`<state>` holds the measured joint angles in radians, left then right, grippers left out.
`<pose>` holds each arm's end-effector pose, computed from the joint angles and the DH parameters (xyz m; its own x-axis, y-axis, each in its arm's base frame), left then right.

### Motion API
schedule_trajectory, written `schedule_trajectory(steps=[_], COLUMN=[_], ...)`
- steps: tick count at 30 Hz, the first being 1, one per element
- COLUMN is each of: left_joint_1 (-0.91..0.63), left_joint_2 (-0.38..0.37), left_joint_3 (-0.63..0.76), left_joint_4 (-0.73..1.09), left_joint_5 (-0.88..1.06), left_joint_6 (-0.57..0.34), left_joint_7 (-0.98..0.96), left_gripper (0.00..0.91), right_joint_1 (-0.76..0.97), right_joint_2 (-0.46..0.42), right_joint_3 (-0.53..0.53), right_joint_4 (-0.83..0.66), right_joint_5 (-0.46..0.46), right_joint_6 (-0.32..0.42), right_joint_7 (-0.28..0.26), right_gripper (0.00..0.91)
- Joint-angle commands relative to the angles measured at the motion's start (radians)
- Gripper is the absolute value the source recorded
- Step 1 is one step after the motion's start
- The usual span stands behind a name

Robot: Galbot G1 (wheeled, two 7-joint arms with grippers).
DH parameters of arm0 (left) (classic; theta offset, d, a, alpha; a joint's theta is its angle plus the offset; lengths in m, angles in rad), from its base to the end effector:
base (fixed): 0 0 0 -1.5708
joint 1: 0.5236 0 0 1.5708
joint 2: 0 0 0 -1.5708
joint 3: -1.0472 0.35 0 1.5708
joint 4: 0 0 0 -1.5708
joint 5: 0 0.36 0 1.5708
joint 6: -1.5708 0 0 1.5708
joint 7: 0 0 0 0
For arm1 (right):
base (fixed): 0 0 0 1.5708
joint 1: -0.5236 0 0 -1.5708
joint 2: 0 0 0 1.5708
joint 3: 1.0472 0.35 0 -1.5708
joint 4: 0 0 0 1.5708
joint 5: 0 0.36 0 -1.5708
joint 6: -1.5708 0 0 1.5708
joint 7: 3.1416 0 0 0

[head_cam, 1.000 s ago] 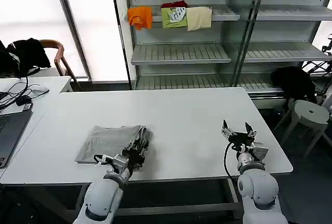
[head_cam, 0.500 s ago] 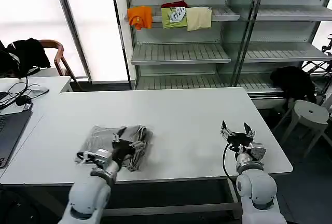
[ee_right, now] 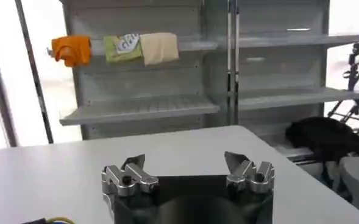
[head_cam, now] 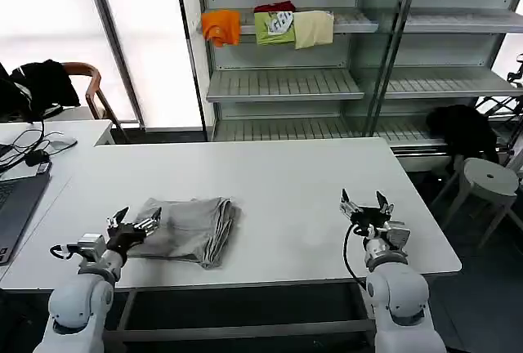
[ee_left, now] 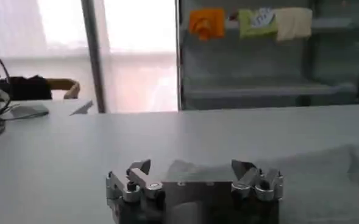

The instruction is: Fold and organize the clothes.

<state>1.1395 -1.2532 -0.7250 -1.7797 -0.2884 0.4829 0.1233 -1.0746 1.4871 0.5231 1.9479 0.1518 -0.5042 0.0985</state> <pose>0.3215 0.1529 -0.2704 -0.9503 -0.0150 0.3110 -0.0136 0.9999 0.0067 0.3286 -0.0180 -0.2258 -0.9866 0.0352 0.1594 0.0427 0.9981 0.0435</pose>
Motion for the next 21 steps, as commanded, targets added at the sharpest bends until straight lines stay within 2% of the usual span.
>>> schedule_trajectory(steps=[1, 6, 8, 12, 13, 14, 17, 18, 21], left_joint_1=[-0.014, -0.015, -0.013, 0.000, 0.004, 0.006, 0.022, 0.027, 0.034], left_joint_2=[0.032, 0.030, 0.027, 0.020, 0.018, 0.017, 0.009, 0.005, -0.003], left_joint_3=[-0.067, -0.059, -0.055, -0.045, -0.042, -0.039, -0.030, -0.027, -0.021], left_joint_4=[0.120, 0.131, 0.127, 0.109, 0.105, 0.100, 0.082, 0.075, 0.065], left_joint_5=[-0.059, -0.058, -0.058, -0.051, -0.049, -0.045, -0.039, -0.036, -0.026], left_joint_6=[0.005, 0.010, 0.013, 0.012, 0.012, 0.012, 0.007, 0.007, 0.005], left_joint_7=[0.002, 0.004, 0.009, 0.031, 0.036, 0.041, 0.060, 0.067, 0.082], left_gripper=[0.907, 0.907, 0.826, 0.403, 0.403, 0.262, 0.121, 0.020, 0.010], right_joint_1=[0.012, 0.007, 0.005, 0.002, 0.001, 0.000, 0.000, 0.001, -0.001], right_joint_2=[0.003, -0.003, -0.005, -0.003, -0.003, -0.003, -0.004, -0.004, -0.004], right_joint_3=[-0.023, -0.019, -0.017, -0.015, -0.015, -0.015, -0.012, -0.012, -0.010], right_joint_4=[0.006, 0.009, 0.008, 0.005, 0.004, 0.004, 0.001, 0.001, 0.000], right_joint_5=[-0.013, -0.015, -0.015, -0.017, -0.017, -0.018, -0.018, -0.018, -0.018], right_joint_6=[-0.008, -0.009, -0.009, -0.009, -0.009, -0.008, -0.008, -0.008, -0.008], right_joint_7=[-0.010, -0.009, -0.008, -0.003, -0.003, -0.002, 0.001, 0.003, 0.005], right_gripper=[0.907, 0.907, 0.907, 0.907, 0.907, 0.907, 0.907, 0.907, 0.907])
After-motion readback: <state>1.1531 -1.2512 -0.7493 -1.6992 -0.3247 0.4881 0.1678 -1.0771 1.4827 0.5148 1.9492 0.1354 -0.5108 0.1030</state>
